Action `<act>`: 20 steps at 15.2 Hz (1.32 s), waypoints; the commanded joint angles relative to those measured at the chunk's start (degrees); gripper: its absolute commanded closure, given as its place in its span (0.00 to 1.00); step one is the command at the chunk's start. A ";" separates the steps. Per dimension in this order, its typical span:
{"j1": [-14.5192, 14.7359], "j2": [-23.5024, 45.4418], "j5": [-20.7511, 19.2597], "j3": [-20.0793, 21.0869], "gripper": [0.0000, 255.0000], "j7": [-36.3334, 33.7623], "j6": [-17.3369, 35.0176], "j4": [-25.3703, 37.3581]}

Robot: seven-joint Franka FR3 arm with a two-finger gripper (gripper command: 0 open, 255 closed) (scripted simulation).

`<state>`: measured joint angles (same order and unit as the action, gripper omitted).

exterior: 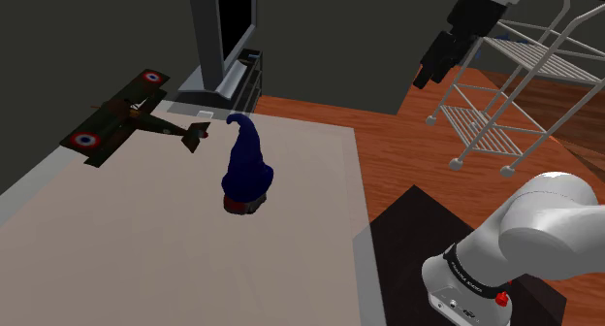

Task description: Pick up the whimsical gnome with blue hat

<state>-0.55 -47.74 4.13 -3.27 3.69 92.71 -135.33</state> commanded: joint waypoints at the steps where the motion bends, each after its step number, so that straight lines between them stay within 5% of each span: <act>1: 0.00 0.00 0.00 0.00 0.00 0.00 0.00 0.00; 11: 5.31 19.14 0.29 8.51 0.00 -0.91 6.36 11.12; 20: 8.94 36.97 -3.69 15.95 0.00 -3.10 7.99 25.07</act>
<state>7.86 -13.09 1.09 11.64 1.22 100.65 -112.21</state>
